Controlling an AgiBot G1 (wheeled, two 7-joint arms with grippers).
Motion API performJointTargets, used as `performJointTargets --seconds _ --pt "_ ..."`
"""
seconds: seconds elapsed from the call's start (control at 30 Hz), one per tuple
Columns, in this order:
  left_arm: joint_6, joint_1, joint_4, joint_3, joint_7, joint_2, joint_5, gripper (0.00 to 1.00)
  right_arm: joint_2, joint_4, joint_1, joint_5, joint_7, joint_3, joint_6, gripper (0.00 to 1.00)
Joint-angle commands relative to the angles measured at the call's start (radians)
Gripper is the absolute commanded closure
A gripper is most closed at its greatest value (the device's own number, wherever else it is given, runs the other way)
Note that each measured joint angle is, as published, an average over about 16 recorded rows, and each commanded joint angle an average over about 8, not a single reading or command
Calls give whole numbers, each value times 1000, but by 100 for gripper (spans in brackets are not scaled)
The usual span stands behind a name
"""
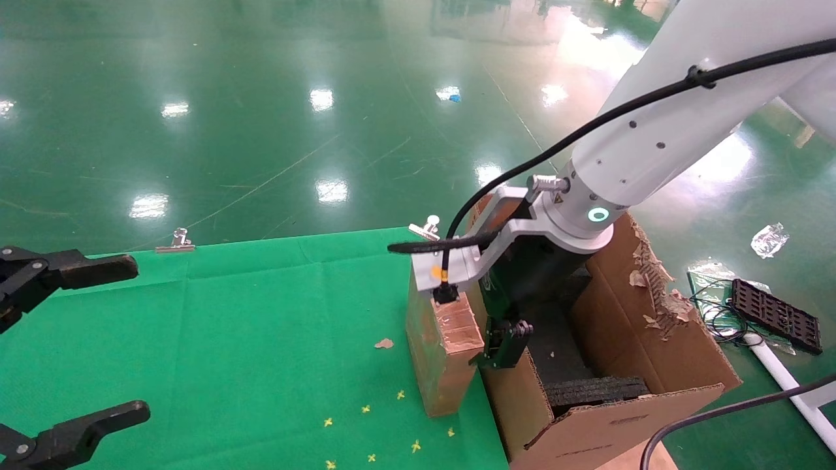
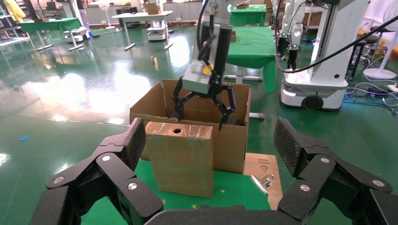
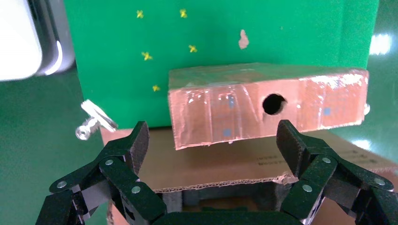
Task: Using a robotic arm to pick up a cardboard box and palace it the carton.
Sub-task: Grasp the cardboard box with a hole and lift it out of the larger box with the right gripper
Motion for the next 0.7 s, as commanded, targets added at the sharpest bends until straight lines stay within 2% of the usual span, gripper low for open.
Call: performJointTargets --seconds 0.03,0.2,0.33,0.47,0.7 --pt "0 0 0 0 0 0 0 0 5 1 8 2 9 -8 8 0" --pt "0 0 0 0 0 0 0 0 -30 -154 18 -12 231 -17 20 0" --pt "0 0 0 1 0 0 0 0 -61 -321 7 36 374 -2 24 0" --pt "0 0 0 1 0 0 0 0 -94 -463 -16 83 428 8 22 0" --pt "0 0 0 1 1 0 -1 0 -163 -649 -66 107 424 4 30 0"
